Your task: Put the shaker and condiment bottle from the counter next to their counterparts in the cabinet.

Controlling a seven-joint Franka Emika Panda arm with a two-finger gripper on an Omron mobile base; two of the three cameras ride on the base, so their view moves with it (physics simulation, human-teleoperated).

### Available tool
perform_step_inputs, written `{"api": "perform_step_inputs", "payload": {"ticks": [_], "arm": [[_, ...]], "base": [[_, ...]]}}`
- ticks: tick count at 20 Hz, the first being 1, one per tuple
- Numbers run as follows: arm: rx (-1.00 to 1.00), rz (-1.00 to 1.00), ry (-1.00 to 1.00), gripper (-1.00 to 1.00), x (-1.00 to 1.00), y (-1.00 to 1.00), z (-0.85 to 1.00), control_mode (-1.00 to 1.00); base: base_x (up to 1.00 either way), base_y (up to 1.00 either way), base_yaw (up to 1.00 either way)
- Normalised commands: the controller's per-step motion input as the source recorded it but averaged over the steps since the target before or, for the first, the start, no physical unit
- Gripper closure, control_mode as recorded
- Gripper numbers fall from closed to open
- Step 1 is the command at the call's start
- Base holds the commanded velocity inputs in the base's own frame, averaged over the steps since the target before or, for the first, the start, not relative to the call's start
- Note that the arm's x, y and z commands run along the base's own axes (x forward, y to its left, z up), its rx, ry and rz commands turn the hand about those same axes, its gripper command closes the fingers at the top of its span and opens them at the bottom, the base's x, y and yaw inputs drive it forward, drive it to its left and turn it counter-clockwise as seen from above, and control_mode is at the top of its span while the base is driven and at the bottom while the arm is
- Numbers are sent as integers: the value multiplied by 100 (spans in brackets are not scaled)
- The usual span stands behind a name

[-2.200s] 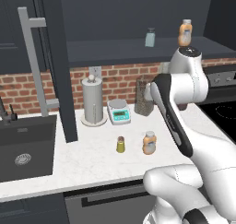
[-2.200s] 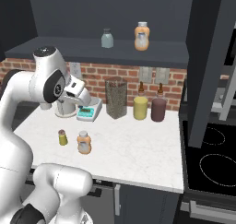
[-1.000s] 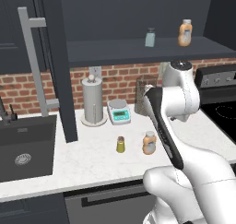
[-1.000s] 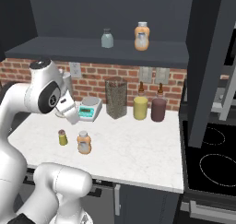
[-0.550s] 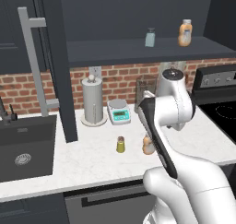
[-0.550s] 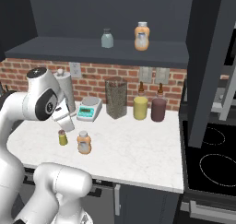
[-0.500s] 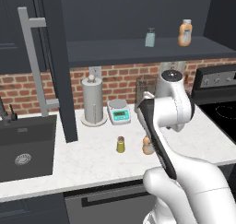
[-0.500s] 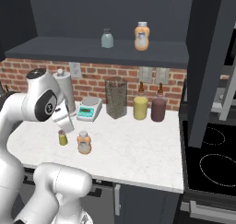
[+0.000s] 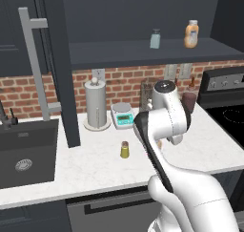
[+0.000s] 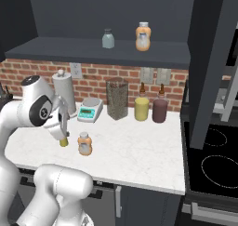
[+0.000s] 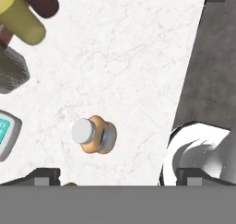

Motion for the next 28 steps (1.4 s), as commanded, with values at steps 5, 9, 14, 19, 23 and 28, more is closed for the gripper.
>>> {"api": "perform_step_inputs", "payload": {"ticks": [5,9,14,19,23,28], "arm": [[2,-18,0,-100,0,12,-3,-100],[1,-14,0,-100,0,9,0,-100],[0,-8,0,-100,0,3,-3,-100],[0,0,-1,-100,0,0,-24,-100],[0,0,-2,-100,0,0,-32,-100],[-2,0,0,-100,5,0,-32,-100]], "base": [[0,0,0],[0,0,0],[0,0,0],[0,0,0],[0,0,0],[0,0,0]]}}
